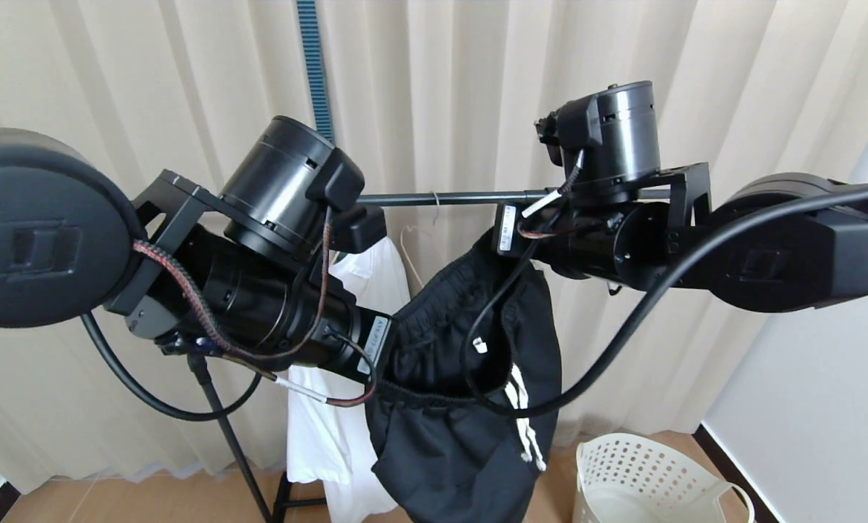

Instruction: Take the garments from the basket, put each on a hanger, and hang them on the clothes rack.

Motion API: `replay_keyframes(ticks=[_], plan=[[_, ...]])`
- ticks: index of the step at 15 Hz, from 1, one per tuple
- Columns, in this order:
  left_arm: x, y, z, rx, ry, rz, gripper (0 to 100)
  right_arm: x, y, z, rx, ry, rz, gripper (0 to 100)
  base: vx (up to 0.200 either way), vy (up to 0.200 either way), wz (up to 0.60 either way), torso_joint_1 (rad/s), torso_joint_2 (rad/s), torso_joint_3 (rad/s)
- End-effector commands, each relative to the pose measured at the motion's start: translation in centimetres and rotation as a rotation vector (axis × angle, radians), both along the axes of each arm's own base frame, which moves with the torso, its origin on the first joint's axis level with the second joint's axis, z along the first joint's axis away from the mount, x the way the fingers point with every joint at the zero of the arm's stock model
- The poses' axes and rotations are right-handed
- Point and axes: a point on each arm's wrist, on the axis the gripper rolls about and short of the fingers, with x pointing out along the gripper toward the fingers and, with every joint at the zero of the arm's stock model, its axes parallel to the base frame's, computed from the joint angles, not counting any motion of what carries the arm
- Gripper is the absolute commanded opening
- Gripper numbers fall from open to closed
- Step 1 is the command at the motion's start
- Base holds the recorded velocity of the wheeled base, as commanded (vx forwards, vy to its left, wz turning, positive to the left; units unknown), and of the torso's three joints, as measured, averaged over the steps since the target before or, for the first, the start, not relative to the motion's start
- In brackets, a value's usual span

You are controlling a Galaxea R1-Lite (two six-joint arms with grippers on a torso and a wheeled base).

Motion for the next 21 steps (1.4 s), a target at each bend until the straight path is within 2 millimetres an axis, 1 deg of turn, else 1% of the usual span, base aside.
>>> replay_keyframes(ticks=[1,2,3,4,5,7,9,10,11,13,14,15,16,17,18,20,21], plan=[[-2.0,-1.7,0.0,-0.047,0.028,-0.042,0,1.7,1.3,-0.2,0.028,-0.031,0.001,0,0.0,0.0,0.0,0.0,0.0,0.0],[-2.5,-2.9,0.1,-0.102,0.057,-0.062,0,2.0,1.8,-0.3,0.037,-0.039,0.005,0,0.0,0.0,0.0,0.0,0.0,0.0],[-2.6,-3.6,0.2,-0.145,0.077,-0.073,0,2.2,2.1,-0.7,0.037,-0.033,0.005,0,0.0,0.0,0.0,0.0,0.0,0.0],[-2.8,-5.0,0.8,-0.233,0.112,-0.084,0,1.8,2.9,-0.7,0.069,-0.027,0.016,0,0.0,0.0,0.0,0.0,0.0,0.0],[-2.6,-5.8,0.8,-0.254,0.127,-0.073,0,1.6,3.0,-0.7,0.084,-0.024,0.015,0,0.0,0.0,0.0,0.0,0.0,0.0],[-2.3,-6.1,0.5,-0.252,0.133,-0.056,0,1.3,2.7,-0.5,0.089,-0.019,0.012,0,0.0,0.0,0.0,0.0,0.0,0.0],[-2.3,-5.3,0.4,-0.241,0.137,-0.035,0,0.8,1.2,0.4,0.101,-0.028,-0.008,0,0.0,0.0,0.0,0.0,0.0,0.0],[-2.4,-4.4,0.6,-0.24,0.128,-0.016,0,0.6,-0.2,1.0,0.107,-0.034,-0.032,0,0.0,0.0,0.0,0.0,0.0,0.0],[-2.5,-3.7,0.7,-0.241,0.125,-0.006,0,0.3,-1.2,1.6,0.109,-0.037,-0.046,0,0.0,0.0,0.0,0.0,0.0,0.0],[-2.5,-2.2,0.8,-0.235,0.11,0.031,0,-0.4,-3.6,1.9,0.093,-0.032,-0.087,0,0.0,0.0,0.0,0.0,0.0,0.0],[-2.2,-1.5,0.8,-0.227,0.099,0.061,0,-1.6,-4.7,2.2,0.089,-0.03,-0.094,0,0.0,0.0,0.0,0.0,0.0,0.0],[-1.8,-1.1,0.8,-0.22,0.086,0.091,0,-2.6,-5.6,2.0,0.076,-0.022,-0.1,0,0.0,0.0,0.0,0.0,0.0,0.0],[-1.7,-1.0,0.8,-0.218,0.08,0.1,0,-2.9,-6.0,2.1,0.071,-0.02,-0.105,0,0.0,0.0,0.0,0.0,0.0,0.0],[-1.2,-0.9,0.9,-0.218,0.062,0.105,0,-4.3,-7.6,1.7,0.028,-0.014,-0.11,0,0.0,0.0,0.0,0.0,0.0,0.0],[0.4,-1.4,0.3,-0.198,0.032,0.098,0,-5.3,-8.4,1.4,-0.011,-0.008,-0.096,0,0.0,0.0,0.0,0.0,0.0,0.0],[1.8,-2.3,-0.1,-0.192,0.0,0.11,0,-5.4,-8.9,0.8,-0.099,0.003,-0.088,0,0.0,0.0,0.0,0.0,0.0,0.0],[3.3,-3.5,-0.7,-0.179,-0.013,0.127,0,-6.2,-9.6,0.0,-0.181,0.015,-0.063,0,0.0,0.0,0.0,0.0,0.0,0.0]])
